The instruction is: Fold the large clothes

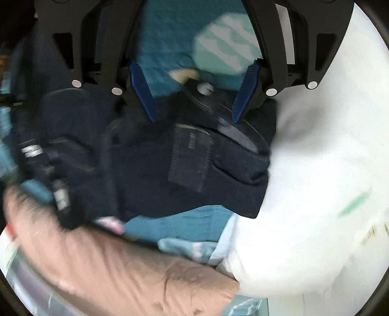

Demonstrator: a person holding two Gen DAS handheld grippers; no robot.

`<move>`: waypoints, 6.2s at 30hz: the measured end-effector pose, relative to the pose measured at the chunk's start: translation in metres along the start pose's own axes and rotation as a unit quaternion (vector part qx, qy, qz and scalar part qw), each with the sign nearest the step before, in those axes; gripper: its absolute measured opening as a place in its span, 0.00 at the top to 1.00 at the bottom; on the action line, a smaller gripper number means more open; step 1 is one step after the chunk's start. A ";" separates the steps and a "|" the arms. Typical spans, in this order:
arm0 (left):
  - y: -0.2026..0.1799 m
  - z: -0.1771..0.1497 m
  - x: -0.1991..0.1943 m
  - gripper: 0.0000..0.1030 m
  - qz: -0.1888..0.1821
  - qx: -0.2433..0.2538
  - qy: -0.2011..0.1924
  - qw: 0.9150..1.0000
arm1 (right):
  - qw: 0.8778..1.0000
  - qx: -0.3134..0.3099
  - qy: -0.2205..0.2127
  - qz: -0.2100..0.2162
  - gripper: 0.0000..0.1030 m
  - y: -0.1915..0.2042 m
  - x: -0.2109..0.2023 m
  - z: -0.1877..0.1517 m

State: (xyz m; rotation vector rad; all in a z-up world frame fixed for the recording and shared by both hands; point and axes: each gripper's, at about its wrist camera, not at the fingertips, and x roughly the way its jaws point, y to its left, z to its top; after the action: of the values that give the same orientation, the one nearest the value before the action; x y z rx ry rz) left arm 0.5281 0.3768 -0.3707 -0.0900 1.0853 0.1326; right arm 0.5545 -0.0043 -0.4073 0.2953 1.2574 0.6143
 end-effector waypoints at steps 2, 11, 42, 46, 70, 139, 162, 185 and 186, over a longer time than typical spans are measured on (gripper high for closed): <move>-0.008 0.007 0.013 0.36 0.020 0.006 0.007 1.000 | 1.000 0.000 0.001 -0.002 0.92 0.000 0.001 0.000; -0.016 0.017 0.051 0.39 0.076 0.045 0.057 0.994 | 1.000 0.008 0.004 -0.005 0.89 -0.006 0.000 -0.002; -0.043 0.033 -0.021 0.89 -0.100 -0.084 -0.043 0.990 | 0.999 0.036 -0.018 -0.003 0.85 -0.045 -0.039 -0.014; -0.099 0.043 -0.042 0.89 -0.150 -0.056 -0.062 0.985 | 0.999 0.042 -0.029 -0.009 0.85 -0.056 -0.051 -0.016; -0.339 0.028 0.071 0.49 -0.291 -0.054 0.088 0.951 | 0.970 0.108 -0.186 -0.117 0.75 -0.186 -0.187 -0.015; -0.172 0.022 -0.022 0.13 -0.049 -0.052 -0.057 0.996 | 0.983 -0.105 -0.147 -0.015 0.38 0.040 -0.025 0.027; -0.279 0.024 0.060 0.13 -0.094 0.031 0.047 0.994 | 0.978 0.132 -0.135 -0.091 1.00 -0.156 -0.079 0.002; -0.122 0.097 0.118 0.12 -0.084 -0.105 0.063 0.989 | 0.980 0.122 -0.110 -0.108 0.66 -0.212 -0.080 0.139; -0.121 0.098 0.123 0.12 -0.089 -0.103 0.069 0.988 | 0.981 0.124 -0.109 -0.106 0.66 -0.214 -0.079 0.142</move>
State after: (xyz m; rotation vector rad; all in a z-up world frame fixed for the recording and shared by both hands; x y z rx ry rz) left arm 0.6887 0.2782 -0.4329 -0.3858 1.1928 0.0772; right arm 0.7328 -0.2050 -0.4150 0.4186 1.1339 0.2346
